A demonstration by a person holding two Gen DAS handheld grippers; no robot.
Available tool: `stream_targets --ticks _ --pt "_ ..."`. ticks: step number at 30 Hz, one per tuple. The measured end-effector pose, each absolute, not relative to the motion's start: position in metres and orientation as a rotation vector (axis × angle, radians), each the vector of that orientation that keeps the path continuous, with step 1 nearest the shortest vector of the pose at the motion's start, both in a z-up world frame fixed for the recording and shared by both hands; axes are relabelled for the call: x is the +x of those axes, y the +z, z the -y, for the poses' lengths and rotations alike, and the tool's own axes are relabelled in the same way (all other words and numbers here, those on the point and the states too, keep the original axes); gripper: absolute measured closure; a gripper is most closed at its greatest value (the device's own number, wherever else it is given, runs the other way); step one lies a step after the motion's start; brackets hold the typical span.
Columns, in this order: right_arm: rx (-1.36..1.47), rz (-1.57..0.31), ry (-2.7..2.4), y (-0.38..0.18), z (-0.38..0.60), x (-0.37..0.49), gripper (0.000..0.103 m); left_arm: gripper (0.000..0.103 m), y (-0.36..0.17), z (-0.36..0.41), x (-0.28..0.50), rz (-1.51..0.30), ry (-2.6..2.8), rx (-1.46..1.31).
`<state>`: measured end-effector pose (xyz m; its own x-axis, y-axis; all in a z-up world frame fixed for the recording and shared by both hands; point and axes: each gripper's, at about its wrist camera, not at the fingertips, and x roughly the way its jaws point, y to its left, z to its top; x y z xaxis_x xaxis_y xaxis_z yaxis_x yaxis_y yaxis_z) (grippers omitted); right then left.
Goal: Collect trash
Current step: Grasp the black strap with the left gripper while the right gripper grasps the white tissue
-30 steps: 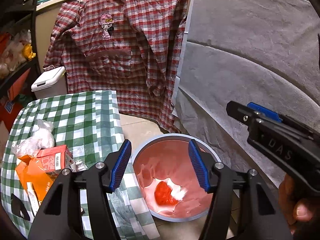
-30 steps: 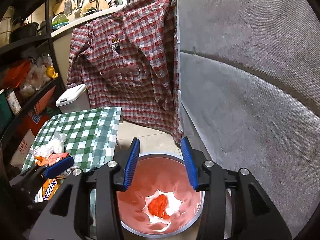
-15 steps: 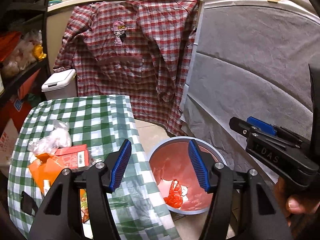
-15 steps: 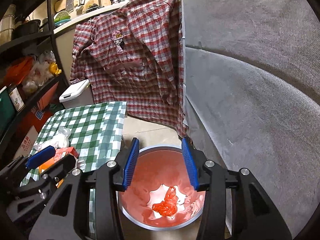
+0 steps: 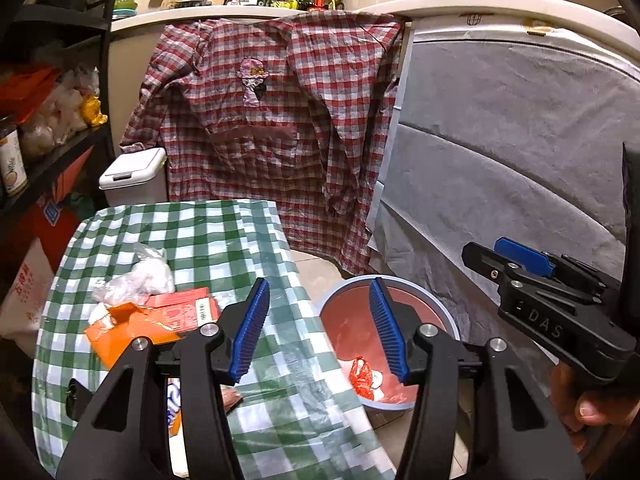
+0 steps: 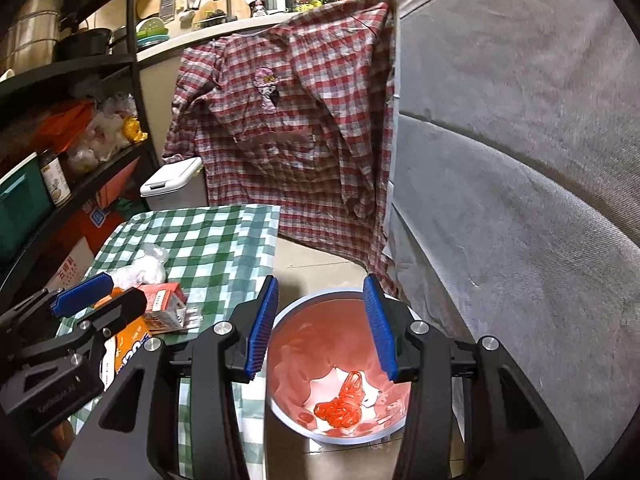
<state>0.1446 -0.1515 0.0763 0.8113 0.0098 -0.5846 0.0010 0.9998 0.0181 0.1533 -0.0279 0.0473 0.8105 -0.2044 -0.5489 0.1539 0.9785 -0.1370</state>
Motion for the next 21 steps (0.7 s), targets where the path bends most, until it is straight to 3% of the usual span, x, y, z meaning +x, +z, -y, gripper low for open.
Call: stream_targets --ticks 13,17,21 --pt "-0.011 -0.613 0.109 0.077 0.094 0.130 0.059 0.061 0.049 -0.053 0.127 -0.577 -0.086 -0.120" --pt "-0.029 -0.610 0.163 0.073 0.068 0.127 0.071 0.064 0.046 -0.085 0.121 -0.584 -0.033 -0.139" --pt "-0.037 -0.627 0.265 0.064 0.034 0.122 0.076 0.065 0.040 -0.114 0.113 -0.594 0.016 -0.156"
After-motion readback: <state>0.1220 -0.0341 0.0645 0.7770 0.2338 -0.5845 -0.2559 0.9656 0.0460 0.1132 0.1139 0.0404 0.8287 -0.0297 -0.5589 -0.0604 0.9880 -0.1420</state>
